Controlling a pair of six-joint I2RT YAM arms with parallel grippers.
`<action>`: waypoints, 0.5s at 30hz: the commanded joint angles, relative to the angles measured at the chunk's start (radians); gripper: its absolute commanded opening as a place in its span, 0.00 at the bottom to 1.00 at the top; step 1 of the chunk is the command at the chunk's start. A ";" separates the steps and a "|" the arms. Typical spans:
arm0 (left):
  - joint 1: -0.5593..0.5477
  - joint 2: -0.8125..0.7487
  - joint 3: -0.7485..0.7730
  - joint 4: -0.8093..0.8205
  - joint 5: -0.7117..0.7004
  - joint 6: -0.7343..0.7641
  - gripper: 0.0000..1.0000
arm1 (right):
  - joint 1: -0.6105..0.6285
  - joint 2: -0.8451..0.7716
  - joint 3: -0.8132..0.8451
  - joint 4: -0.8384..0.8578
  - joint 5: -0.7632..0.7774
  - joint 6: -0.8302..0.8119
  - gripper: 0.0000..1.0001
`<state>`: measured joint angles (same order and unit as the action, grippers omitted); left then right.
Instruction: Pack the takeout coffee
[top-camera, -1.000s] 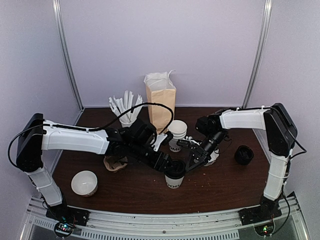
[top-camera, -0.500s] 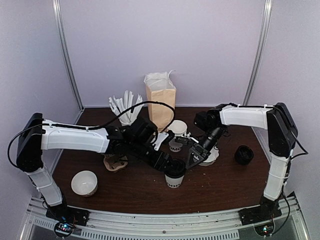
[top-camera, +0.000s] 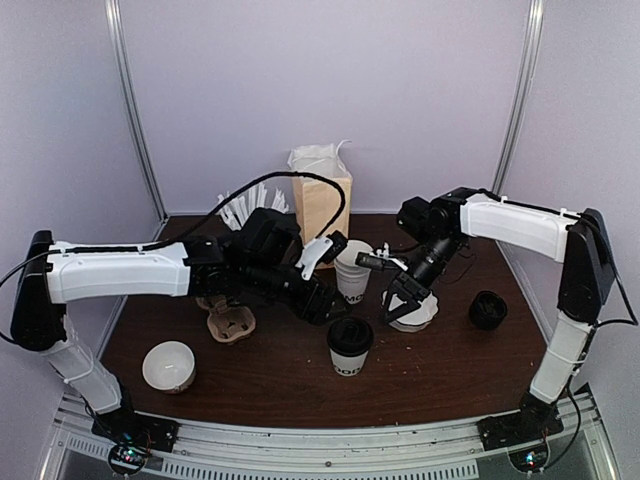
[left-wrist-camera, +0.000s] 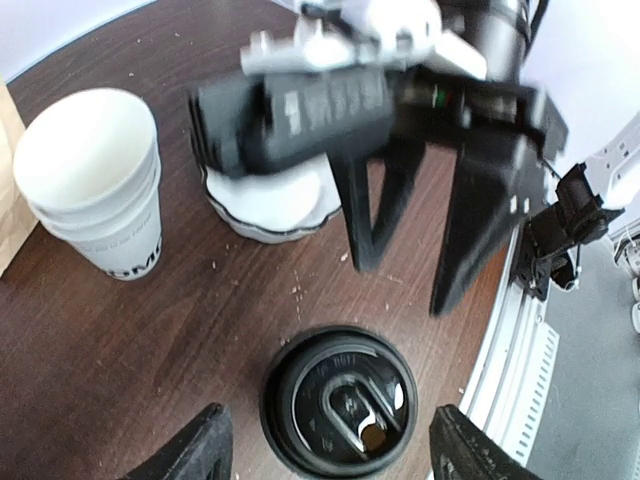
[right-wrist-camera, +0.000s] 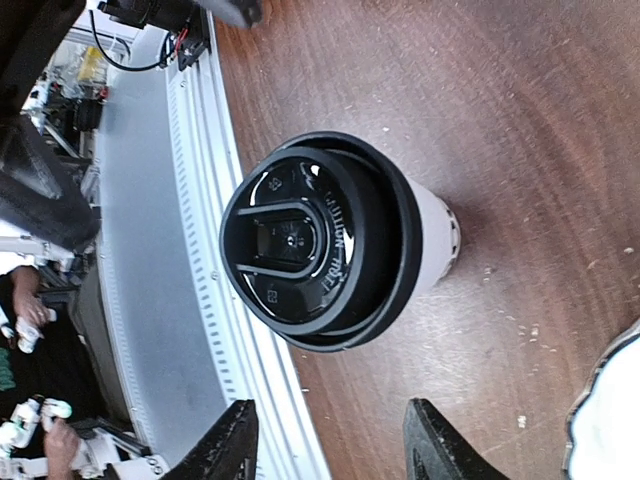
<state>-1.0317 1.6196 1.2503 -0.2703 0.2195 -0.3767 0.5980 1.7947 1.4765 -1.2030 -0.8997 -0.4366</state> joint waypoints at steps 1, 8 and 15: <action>-0.030 -0.073 -0.087 -0.030 -0.040 -0.007 0.72 | 0.001 -0.049 0.060 0.019 0.095 -0.054 0.55; -0.050 -0.120 -0.168 -0.070 -0.068 -0.035 0.74 | 0.037 0.003 0.135 0.021 0.153 -0.161 0.61; -0.059 -0.081 -0.176 -0.066 -0.063 -0.036 0.76 | 0.074 0.088 0.172 0.025 0.105 -0.172 0.62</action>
<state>-1.0832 1.5234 1.0805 -0.3603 0.1677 -0.4026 0.6521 1.8374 1.6306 -1.1770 -0.7784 -0.5808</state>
